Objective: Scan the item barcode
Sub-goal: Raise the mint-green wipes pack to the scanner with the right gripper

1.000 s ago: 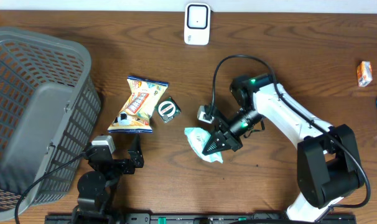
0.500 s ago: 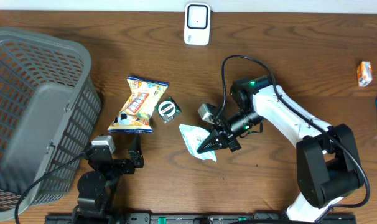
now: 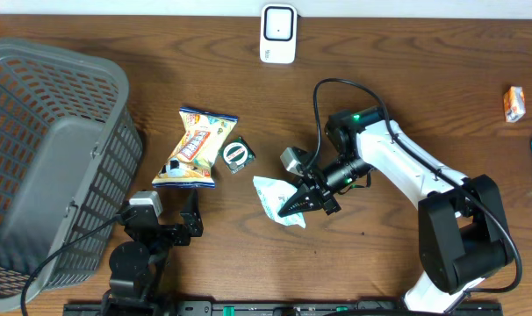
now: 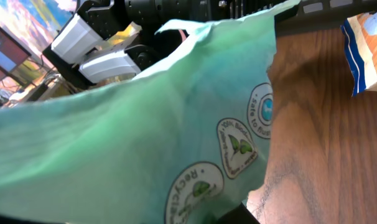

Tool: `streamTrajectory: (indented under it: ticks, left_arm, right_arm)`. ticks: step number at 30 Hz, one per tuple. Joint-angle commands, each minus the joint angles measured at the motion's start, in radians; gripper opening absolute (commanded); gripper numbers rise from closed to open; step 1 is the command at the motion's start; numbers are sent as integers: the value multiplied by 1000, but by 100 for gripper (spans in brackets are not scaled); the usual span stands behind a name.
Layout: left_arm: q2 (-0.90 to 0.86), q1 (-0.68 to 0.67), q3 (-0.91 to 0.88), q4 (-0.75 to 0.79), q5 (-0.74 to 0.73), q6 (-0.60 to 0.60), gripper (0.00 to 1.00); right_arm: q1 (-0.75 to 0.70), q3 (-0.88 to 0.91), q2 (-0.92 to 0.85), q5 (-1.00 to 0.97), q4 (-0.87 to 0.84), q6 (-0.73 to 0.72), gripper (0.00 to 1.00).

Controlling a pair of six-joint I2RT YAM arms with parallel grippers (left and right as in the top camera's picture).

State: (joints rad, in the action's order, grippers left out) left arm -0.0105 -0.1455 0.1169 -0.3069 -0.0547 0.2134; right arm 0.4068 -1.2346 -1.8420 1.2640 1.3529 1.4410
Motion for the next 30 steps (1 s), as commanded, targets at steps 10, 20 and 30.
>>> streamTrajectory:
  ticks: [10,20,30]
  left_arm:
    - [0,5,-17,-21,-9,2,98]
    - [0,5,-17,-21,-9,2,98]
    - [0,5,-17,-21,-9,2,98]
  right_arm:
    - [-39,-11,-6,-348,-315,-586,1]
    - [19,-113,-6,-1080,-689,-906,1]
    - [18,-123,-18,-1438,-1070,-825,1]
